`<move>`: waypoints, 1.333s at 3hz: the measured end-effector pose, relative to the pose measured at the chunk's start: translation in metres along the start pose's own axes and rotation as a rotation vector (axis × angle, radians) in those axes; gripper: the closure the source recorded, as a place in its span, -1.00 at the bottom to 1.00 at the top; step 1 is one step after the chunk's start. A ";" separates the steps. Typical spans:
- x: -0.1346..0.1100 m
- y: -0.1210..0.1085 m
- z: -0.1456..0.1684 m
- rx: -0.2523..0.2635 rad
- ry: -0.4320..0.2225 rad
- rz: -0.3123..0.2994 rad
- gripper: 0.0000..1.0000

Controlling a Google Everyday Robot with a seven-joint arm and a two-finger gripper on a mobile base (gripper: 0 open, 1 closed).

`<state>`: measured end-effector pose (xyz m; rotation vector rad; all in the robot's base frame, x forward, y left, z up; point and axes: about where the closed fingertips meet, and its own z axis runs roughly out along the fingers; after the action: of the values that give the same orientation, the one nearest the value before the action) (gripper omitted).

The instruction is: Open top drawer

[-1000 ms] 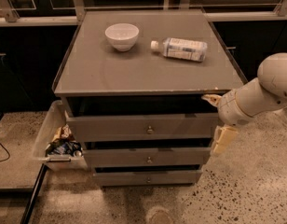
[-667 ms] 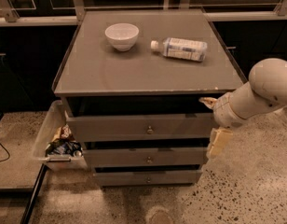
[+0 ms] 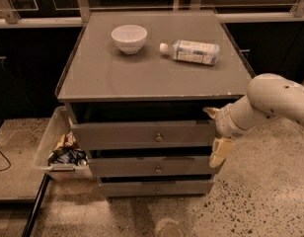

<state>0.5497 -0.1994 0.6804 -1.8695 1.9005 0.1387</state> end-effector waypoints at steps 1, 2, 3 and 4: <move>0.002 -0.008 0.017 0.024 -0.032 -0.029 -1.00; 0.003 -0.016 0.031 0.034 -0.083 -0.056 -1.00; 0.004 -0.023 0.052 0.014 -0.140 -0.080 -1.00; 0.005 -0.024 0.055 0.010 -0.145 -0.082 -1.00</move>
Offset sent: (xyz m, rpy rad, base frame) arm 0.0380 0.0094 -0.0341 0.1183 -0.0933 0.0910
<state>0.5868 -0.1841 0.6361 -1.8737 1.7224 0.2310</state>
